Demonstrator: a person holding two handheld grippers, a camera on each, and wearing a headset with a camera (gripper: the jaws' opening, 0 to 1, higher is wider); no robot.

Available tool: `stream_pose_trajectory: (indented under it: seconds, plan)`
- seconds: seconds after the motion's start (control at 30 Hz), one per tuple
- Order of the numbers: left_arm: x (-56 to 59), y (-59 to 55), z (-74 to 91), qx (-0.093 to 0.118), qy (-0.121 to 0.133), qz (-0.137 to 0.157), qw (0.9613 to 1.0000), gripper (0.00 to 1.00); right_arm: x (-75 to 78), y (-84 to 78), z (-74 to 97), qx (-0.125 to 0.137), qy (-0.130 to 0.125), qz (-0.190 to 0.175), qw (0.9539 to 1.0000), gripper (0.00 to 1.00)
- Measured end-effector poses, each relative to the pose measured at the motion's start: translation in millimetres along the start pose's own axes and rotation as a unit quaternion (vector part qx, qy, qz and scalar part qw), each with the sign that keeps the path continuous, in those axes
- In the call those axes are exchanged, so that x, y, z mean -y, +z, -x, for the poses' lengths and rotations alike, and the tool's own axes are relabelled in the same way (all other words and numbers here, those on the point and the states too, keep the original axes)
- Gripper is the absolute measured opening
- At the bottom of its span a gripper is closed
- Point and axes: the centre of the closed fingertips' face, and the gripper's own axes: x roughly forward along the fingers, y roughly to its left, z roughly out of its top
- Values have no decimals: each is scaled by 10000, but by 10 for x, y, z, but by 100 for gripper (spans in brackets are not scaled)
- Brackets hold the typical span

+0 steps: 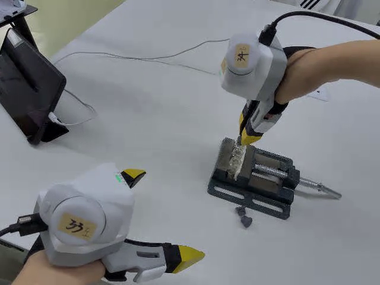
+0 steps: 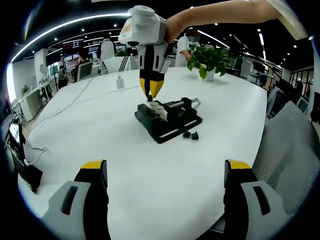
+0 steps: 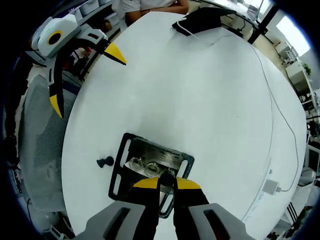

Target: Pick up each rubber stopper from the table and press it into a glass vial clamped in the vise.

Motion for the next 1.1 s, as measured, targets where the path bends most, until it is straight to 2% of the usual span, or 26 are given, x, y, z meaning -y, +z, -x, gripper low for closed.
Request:
stream_pose_trajectory:
  seconds: [0.33, 0.47, 0.7, 1.0, 1.03, 1.1]
  plan:
    - [22, 22, -32, 22, -38, -9, 10000, 97, 30, 9, -18, 39, 59, -759, 9971, 4]
    - [35, 19, -39, 10, -50, -20, 10000, 96, 42, -1, -23, 84, 97, -845, 9963, 4]
    - [27, 27, -26, 10, -36, -19, 10000, 96, 61, -21, -20, 205, 92, -568, 9981, 6]
    - [36, 19, -25, 2, -48, -15, 10000, 96, 69, -12, -10, 446, 38, -428, 9981, 7]
    - [34, 21, -27, 1, -48, -18, 10000, 96, 77, -34, -33, 386, 34, -402, 9984, 8]
    - [29, 24, -30, -3, -48, -22, 10000, 96, 37, -130, -53, 251, 59, -252, 9993, 18]
